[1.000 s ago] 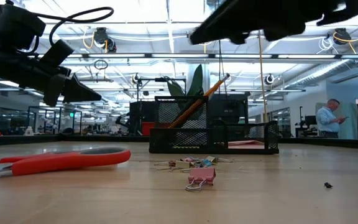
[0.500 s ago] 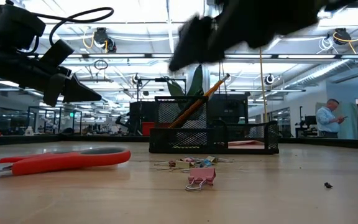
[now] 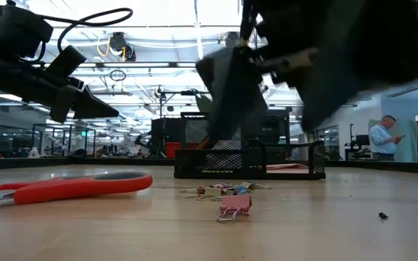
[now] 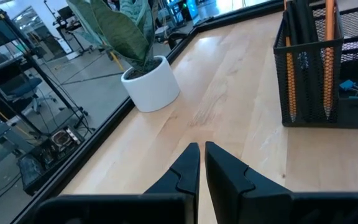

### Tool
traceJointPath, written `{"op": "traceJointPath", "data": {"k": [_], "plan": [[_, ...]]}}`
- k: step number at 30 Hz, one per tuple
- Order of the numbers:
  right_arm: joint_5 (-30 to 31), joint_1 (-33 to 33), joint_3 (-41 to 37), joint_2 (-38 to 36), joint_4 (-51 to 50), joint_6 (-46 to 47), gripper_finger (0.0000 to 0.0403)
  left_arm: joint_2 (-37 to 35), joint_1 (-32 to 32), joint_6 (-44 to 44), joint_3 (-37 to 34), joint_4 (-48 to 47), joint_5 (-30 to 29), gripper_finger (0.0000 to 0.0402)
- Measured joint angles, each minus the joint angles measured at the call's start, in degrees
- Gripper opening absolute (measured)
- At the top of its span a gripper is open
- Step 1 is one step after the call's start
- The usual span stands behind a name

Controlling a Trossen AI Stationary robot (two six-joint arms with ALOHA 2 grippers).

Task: Pick and place office supplies into organizer
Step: Put the pink binder clip into the desk organizer

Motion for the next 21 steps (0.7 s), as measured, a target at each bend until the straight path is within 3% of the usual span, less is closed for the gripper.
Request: {"op": "traceJointPath", "data": {"k": [7,12,21], "plan": [[0.0,-0.2,0.0,1.4,2.9,-5.0,0.0254,0.0,0.0,-0.1,0.0,-0.1,0.1,0.0031],[4.7,-0.1,-0.1,1.9,2.2,-8.2,0.0253,0.0,0.0,0.1,0.0,-0.1,0.3,0.0031],[4.1,-0.2,0.0,4.7,3.4,-6.7,0.0253,0.0,0.0,0.0,0.0,-0.5,0.4,0.0031]]}}
